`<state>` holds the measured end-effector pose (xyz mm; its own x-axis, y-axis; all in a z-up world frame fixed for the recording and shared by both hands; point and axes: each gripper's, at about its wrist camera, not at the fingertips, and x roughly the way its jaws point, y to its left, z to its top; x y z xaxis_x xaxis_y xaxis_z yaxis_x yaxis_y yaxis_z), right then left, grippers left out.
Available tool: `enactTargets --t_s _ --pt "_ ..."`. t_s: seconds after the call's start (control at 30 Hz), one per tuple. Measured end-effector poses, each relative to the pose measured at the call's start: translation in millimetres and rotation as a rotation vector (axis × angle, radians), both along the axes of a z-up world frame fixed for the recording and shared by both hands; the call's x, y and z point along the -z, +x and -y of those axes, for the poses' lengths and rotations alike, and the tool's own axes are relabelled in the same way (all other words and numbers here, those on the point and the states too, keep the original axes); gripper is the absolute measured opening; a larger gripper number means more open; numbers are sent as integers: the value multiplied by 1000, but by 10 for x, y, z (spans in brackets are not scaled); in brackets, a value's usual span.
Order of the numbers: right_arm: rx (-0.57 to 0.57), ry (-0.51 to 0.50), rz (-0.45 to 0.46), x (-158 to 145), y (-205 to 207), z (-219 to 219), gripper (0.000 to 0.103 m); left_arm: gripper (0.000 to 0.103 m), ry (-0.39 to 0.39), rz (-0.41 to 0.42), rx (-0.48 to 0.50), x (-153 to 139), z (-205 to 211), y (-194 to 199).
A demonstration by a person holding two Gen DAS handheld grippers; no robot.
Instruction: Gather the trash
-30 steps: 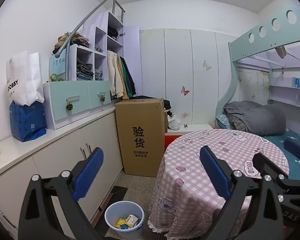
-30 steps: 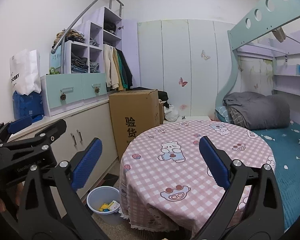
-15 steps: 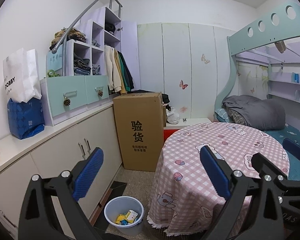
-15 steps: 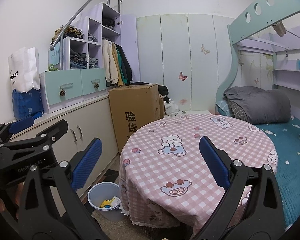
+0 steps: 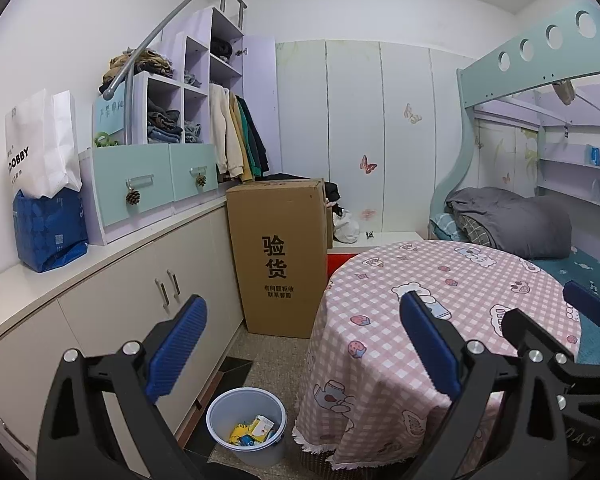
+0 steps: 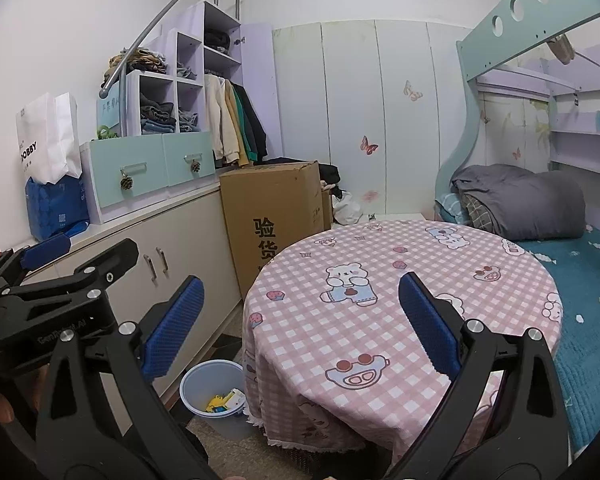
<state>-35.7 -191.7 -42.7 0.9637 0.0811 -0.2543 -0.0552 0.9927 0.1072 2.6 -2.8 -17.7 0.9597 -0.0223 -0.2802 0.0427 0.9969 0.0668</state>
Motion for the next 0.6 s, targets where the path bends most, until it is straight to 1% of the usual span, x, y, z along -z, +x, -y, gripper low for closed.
enactTargets --t_s 0.6 --pt "-4 11 -4 11 11 -3 96 95 -1 -10 2 17 33 17"
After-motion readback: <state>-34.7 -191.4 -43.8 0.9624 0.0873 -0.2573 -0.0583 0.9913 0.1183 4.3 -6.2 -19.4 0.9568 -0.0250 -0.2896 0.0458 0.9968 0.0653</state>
